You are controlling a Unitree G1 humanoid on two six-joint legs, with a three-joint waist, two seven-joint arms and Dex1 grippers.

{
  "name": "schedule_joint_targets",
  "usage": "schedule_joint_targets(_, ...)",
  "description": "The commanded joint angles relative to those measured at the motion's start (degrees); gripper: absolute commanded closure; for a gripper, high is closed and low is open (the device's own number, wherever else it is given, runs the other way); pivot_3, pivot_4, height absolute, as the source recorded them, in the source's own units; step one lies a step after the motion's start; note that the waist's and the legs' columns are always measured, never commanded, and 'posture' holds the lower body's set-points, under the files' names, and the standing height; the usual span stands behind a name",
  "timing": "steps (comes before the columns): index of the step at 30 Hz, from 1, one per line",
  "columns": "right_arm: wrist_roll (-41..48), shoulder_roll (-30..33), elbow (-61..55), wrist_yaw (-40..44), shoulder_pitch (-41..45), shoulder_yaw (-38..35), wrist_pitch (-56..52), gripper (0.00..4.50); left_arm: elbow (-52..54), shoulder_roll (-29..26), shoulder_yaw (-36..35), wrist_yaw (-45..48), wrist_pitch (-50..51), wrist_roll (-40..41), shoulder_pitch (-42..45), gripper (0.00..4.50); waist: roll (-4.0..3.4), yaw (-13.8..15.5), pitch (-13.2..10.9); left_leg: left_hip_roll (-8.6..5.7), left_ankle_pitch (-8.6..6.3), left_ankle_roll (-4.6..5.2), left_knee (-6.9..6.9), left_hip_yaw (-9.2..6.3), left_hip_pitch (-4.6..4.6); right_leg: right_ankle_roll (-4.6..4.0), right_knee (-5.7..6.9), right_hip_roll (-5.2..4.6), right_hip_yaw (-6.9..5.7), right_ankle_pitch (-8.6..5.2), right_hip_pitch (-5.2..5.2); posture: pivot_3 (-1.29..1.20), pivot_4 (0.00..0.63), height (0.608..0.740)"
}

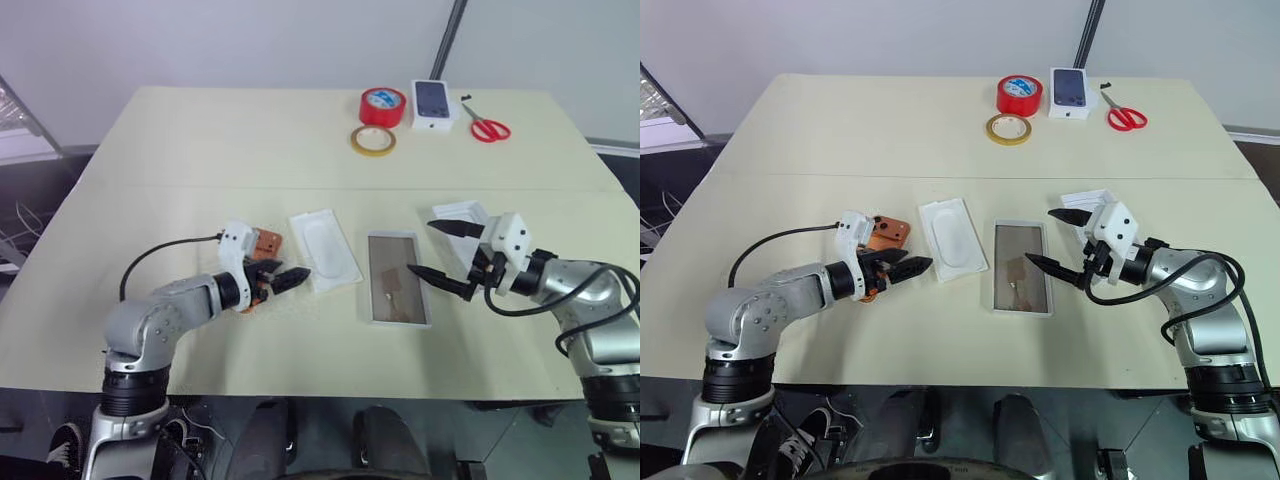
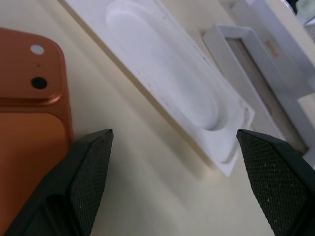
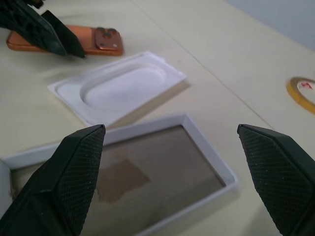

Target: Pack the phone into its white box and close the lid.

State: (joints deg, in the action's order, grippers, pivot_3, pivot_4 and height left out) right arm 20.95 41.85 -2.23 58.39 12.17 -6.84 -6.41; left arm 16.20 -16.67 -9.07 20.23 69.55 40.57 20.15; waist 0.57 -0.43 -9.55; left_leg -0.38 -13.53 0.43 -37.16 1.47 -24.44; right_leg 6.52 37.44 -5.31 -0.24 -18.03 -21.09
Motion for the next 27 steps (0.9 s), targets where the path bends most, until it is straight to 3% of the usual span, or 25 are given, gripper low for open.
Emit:
schedule_joint_targets(1, -0.07, -0.42, -0.19, -0.02, 0.7, -0.7, 2.14, 0.02, -1.81, 3.99, -2.41, -3.44, 2.9, 1.99, 0.93, 0.28, 0.0, 0.0, 0.0, 0.0, 0.0, 0.0, -0.01, 0.0, 0.02, 0.0, 0.0, 0.01, 0.0, 0.0, 0.02, 0.0, 0.15, 0.728)
schedule_joint_targets(10, -0.81, -1.5, 0.32, -0.65, 0.28, -0.38, 3.59, 0.02, -7.95, 9.82, -4.86, -6.97, 4.56, 2.78, 4.63, 0.28, 0.0, 1.26, 0.01, -0.01, 0.01, -0.03, -0.08, -0.01, 0.1, 0.01, -0.02, 0.07, 0.0, 0.0, 0.16, 0.0, 0.15, 0.728)
schedule_joint_targets(21, -1.58, -2.5, 0.98, -1.08, 0.19, -0.44, 4.86, 0.02, -14.28, 13.7, -2.29, -7.56, -0.14, 0.43, 5.58, 0.28, -0.01, 1.39, 0.03, -0.11, 0.04, -0.09, -0.11, -0.08, 0.23, 0.0, -0.1, -0.04, -0.05, 0.0, 0.38, 0.0, 0.15, 0.728)
schedule_joint_targets(24, -1.74, -2.65, 1.21, -1.18, 0.19, -0.46, 5.2, 0.0, -15.32, 13.84, -1.98, -7.54, -0.22, 0.19, 5.69, 1.05, -0.01, 1.35, 0.04, -0.11, 0.04, -0.1, -0.1, -0.08, 0.24, 0.0, -0.11, -0.04, -0.05, 0.0, 0.4, 0.0, 0.15, 0.728)
schedule_joint_targets(27, -1.88, -2.73, 1.44, -1.13, 0.32, -0.48, 5.47, 0.0, -15.75, 14.04, -2.16, -7.43, 1.36, 0.88, 5.91, 2.54, 0.0, 1.33, 0.03, -0.11, 0.04, -0.09, -0.08, -0.08, 0.24, 0.0, -0.15, -0.04, -0.05, 0.0, 0.4, 0.0, 0.15, 0.728)
